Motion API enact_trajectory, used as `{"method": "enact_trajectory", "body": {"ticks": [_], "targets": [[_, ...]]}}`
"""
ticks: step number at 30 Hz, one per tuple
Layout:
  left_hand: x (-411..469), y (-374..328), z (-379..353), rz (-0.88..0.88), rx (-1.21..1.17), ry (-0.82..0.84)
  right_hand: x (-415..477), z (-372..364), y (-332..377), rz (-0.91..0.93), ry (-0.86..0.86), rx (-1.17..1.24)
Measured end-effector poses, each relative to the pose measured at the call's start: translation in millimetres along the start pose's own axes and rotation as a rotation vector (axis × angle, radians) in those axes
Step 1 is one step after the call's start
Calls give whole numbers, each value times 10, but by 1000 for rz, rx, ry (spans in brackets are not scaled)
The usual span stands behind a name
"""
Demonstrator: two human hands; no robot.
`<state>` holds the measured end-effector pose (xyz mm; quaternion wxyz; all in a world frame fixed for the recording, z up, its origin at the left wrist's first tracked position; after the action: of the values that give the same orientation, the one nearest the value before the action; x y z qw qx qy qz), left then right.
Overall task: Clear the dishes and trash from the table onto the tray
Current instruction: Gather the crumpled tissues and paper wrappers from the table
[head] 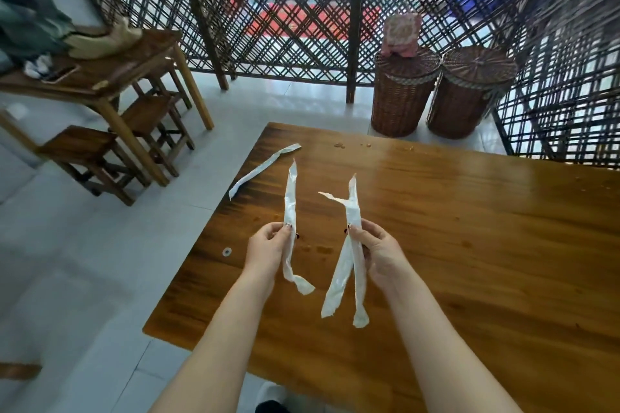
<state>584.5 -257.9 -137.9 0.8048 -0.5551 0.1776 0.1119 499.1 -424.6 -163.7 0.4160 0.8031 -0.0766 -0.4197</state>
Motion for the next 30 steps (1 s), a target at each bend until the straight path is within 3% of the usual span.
{"method": "enact_trajectory", "body": {"ticks": [5, 11, 16, 24, 30], "targets": [[543, -111, 280, -50, -5, 89, 146, -514, 39, 56, -27, 24], [1388, -293, 609, -78, 29, 215, 441, -1117, -56, 64, -227, 151], [1970, -419, 741, -137, 102, 246, 609, -1525, -59, 67, -258, 149], [2754, -527, 556, -314, 376, 289, 1006, -1827, 40, 83, -306, 248], [3363, -477, 320, -265, 432, 289, 1509, -1944, 34, 55, -321, 183]]}}
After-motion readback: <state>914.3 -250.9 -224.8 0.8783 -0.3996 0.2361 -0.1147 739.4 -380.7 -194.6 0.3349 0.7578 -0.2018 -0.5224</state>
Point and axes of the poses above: each hand's wrist, its own x-axis towards the middle knuckle, its own z-axis out of the back of the hand, y = z × x, the point moved 3 cm from there along x, towards the middle knuckle, and after that the axes turned 7 degrees about -y, right-handed, at the moved point
